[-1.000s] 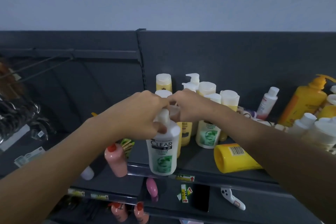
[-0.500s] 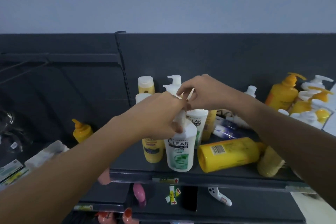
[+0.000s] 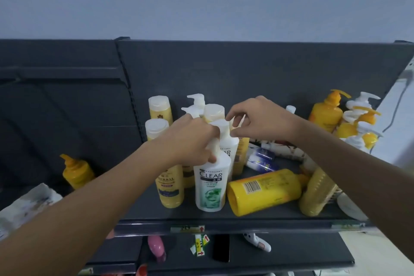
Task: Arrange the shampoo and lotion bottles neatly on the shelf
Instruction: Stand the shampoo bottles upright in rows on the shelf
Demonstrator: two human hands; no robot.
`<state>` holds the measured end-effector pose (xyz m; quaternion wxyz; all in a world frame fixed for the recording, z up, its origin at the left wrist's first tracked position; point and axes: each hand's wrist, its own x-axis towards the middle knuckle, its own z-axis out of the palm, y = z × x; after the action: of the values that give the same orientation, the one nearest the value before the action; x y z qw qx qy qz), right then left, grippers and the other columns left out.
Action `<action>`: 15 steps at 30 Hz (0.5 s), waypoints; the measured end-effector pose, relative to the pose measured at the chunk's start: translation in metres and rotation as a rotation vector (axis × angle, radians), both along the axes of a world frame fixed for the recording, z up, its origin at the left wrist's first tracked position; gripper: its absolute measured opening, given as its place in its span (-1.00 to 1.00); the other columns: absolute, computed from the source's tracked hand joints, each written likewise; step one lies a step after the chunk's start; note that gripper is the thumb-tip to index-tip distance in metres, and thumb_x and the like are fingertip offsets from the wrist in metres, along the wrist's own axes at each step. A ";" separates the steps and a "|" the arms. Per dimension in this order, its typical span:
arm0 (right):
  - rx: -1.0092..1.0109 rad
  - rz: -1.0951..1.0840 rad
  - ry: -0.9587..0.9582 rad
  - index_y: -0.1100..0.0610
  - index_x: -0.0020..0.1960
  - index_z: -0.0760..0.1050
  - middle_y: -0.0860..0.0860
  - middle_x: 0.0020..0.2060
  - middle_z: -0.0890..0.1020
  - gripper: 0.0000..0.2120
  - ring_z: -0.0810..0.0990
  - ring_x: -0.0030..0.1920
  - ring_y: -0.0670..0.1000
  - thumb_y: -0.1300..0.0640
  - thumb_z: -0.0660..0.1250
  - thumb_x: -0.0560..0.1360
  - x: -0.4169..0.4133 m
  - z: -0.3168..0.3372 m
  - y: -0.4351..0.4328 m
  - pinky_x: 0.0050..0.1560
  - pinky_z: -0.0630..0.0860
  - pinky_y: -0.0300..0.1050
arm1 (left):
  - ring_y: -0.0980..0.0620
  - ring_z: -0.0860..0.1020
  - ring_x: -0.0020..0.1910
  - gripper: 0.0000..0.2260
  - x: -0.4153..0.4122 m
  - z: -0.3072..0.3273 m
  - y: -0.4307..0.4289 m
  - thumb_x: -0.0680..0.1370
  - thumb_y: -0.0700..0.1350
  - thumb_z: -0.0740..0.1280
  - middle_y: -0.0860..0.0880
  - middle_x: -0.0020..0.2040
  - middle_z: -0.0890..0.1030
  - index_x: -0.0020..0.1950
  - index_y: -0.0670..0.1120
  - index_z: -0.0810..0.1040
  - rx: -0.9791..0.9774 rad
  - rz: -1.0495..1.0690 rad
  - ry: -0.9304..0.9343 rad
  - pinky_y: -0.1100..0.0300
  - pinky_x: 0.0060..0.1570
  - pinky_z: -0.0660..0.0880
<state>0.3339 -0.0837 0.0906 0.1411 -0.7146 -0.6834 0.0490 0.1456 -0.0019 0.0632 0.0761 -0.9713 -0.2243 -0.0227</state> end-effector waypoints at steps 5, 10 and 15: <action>0.015 -0.003 -0.003 -0.04 0.18 0.65 -0.20 -0.15 0.71 -0.71 0.65 -0.07 -0.19 -0.03 0.49 0.48 -0.012 0.009 0.020 0.07 0.60 -0.10 | 0.10 0.52 0.13 -0.55 -0.025 0.020 0.020 0.49 0.30 0.37 0.19 0.07 0.64 0.29 0.11 0.53 -0.144 0.005 -0.134 0.08 0.15 0.43; 0.045 0.039 -0.003 -0.04 0.18 0.65 -0.23 -0.16 0.70 -0.73 0.65 -0.09 -0.20 -0.03 0.45 0.50 -0.042 0.016 0.049 0.02 0.57 -0.17 | 0.11 0.61 -0.06 -0.84 -0.092 0.040 0.080 0.54 0.11 0.42 0.19 -0.12 0.62 0.05 0.08 0.59 -0.173 0.223 -0.309 0.02 -0.03 0.61; 0.026 0.086 0.002 -0.05 0.18 0.65 -0.19 -0.10 0.69 -0.75 0.66 -0.03 -0.14 -0.04 0.46 0.51 -0.079 0.015 0.084 0.07 0.61 -0.09 | 0.02 0.60 -0.07 -0.80 -0.128 -0.020 0.135 0.51 0.13 0.43 0.08 -0.07 0.61 0.04 0.08 0.55 -0.167 0.427 -0.146 0.01 -0.06 0.60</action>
<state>0.2546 0.0001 0.1051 0.1490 -0.6825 -0.7140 0.0468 0.0181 0.1332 0.0435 -0.0178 -0.9005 -0.4307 -0.0575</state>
